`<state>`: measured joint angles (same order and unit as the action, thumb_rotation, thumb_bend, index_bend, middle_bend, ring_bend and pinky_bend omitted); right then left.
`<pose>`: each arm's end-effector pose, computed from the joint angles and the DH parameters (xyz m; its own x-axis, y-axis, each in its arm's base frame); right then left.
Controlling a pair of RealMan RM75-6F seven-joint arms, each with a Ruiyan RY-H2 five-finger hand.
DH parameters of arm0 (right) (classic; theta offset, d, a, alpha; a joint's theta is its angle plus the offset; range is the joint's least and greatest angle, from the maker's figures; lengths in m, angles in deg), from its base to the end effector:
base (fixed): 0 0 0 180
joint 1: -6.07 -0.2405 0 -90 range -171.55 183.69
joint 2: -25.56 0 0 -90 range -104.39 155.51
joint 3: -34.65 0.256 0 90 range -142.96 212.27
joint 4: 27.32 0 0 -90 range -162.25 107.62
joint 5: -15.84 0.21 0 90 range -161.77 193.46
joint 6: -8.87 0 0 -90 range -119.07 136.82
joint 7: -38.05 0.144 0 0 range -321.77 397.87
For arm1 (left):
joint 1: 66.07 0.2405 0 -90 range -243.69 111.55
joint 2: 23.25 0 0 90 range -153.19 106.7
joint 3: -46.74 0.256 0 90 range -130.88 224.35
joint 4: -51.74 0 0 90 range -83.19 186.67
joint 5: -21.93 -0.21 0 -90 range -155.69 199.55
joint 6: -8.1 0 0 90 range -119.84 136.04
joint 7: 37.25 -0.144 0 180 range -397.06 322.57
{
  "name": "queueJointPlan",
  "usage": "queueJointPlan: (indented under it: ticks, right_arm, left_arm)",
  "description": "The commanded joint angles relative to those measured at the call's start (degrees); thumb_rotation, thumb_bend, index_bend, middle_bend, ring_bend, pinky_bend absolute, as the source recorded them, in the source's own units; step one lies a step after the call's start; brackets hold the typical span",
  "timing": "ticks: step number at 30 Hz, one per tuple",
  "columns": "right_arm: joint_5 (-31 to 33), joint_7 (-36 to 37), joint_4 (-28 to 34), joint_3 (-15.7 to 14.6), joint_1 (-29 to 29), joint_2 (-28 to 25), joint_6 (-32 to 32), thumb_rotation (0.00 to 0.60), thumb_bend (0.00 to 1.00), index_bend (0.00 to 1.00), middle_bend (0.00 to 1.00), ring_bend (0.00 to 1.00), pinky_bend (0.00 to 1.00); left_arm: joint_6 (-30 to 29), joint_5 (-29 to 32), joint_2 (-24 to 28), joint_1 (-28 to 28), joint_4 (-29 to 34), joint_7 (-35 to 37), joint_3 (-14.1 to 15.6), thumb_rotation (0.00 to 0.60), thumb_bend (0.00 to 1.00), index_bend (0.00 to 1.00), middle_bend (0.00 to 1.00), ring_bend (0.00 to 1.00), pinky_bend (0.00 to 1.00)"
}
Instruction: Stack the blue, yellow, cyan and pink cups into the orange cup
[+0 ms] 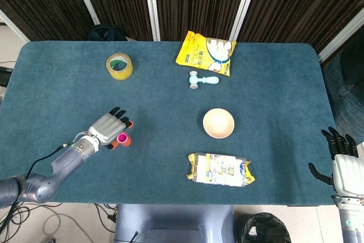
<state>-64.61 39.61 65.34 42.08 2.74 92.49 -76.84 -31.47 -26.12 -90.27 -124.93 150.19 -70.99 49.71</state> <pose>-0.3166 -0.1878 0.1608 0.3071 0.0779 0.9485 -0.9488 0.1021 0.2988 -0.1510 0.3490 0.0422 0.8000 0.3659 0.4756 0.5979 -0.5527 -0.5805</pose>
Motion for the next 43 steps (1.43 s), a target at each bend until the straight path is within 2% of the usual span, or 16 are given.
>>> queueJointPlan:
  ticks: [1, 5, 8, 11, 13, 18, 20, 23, 26, 29, 35, 43]
  right_arm:
    - [-0.1, 0.0, 0.0, 0.0, 0.0, 0.0, 0.0, 0.6, 0.32, 0.13, 0.08, 0.12, 0.03]
    - [-0.1, 0.0, 0.1, -0.1, 0.0, 0.0, 0.1, 0.6, 0.32, 0.13, 0.08, 0.12, 0.03]
    - [-0.1, 0.0, 0.1, 0.0, 0.0, 0.0, 0.0, 0.6, 0.32, 0.13, 0.08, 0.12, 0.03]
    - [-0.1, 0.0, 0.2, 0.0, 0.0, 0.0, 0.0, 0.6, 0.32, 0.13, 0.08, 0.12, 0.03]
    - [-0.1, 0.0, 0.1, -0.1, 0.0, 0.0, 0.1, 0.6, 0.32, 0.13, 0.08, 0.12, 0.03]
    - [-0.5, -0.4, 0.0, -0.4, -0.2, 0.1, 0.3, 0.6, 0.32, 0.13, 0.08, 0.12, 0.03]
    - [-0.7, -0.7, 0.0, -0.5, -0.2, 0.2, 0.3, 0.6, 0.32, 0.13, 0.08, 0.12, 0.03]
    - [-1.0, -1.2, 0.0, -0.7, -0.3, 0.5, 0.3, 0.6, 0.32, 0.13, 0.08, 0.12, 0.03]
    - [-1.7, -1.5, -0.3, -1.0, -0.4, 0.5, 0.3, 0.6, 0.32, 0.13, 0.08, 0.12, 0.03]
    - [-2.5, -1.3, -0.6, -1.1, -0.5, 0.4, 0.0, 0.6, 0.32, 0.13, 0.08, 0.12, 0.03]
    - [-3.6, 0.1, -1.6, -1.2, -0.4, -0.3, -0.6, 0.6, 0.32, 0.13, 0.08, 0.12, 0.02]
    - [-5.1, 1.5, -2.5, -1.6, -0.5, -1.4, -0.9, 0.6, 0.32, 0.13, 0.08, 0.12, 0.01]
  left_arm:
    - [-1.1, -0.3, 0.1, -0.2, 0.9, 0.1, -0.3, 0.6, 0.28, 0.11, 0.16, 0.0, 0.0]
    - [-3.1, -1.7, 1.3, 0.1, 2.5, 0.9, -1.3, 0.6, 0.28, 0.1, 0.16, 0.0, 0.0]
    - [-6.8, -4.0, 3.0, 1.4, 4.7, 2.3, -2.6, 0.6, 0.27, 0.11, 0.16, 0.0, 0.0]
    - [-13.8, -8.8, 5.0, 4.3, 7.0, 3.6, -3.6, 0.6, 0.27, 0.14, 0.17, 0.0, 0.0]
    - [-20.5, -14.1, 6.3, 8.0, 8.4, 4.9, -3.3, 0.6, 0.27, 0.14, 0.17, 0.0, 0.0]
    - [-33.0, -24.4, 8.9, 16.6, 9.9, 6.5, 0.4, 0.6, 0.27, 0.13, 0.14, 0.0, 0.0]
    - [-39.2, -28.5, 9.8, 21.5, 10.0, 6.7, 3.1, 0.6, 0.27, 0.12, 0.13, 0.0, 0.0]
    - [-47.4, -32.0, 9.3, 28.5, 9.2, 8.6, 5.8, 0.6, 0.27, 0.09, 0.1, 0.0, 0.0]
    - [-53.4, -33.3, 7.7, 34.3, 6.7, 11.9, 6.8, 0.6, 0.27, 0.08, 0.09, 0.0, 0.0]
    - [-55.2, -32.8, 6.7, 37.5, 4.8, 15.3, 7.3, 0.6, 0.27, 0.08, 0.09, 0.0, 0.0]
    - [-53.5, -32.2, 5.8, 40.7, 1.3, 21.6, 7.9, 0.6, 0.27, 0.08, 0.08, 0.0, 0.0]
    - [-53.1, -32.8, 5.0, 43.2, -1.3, 26.8, 6.3, 0.6, 0.27, 0.08, 0.07, 0.0, 0.0]
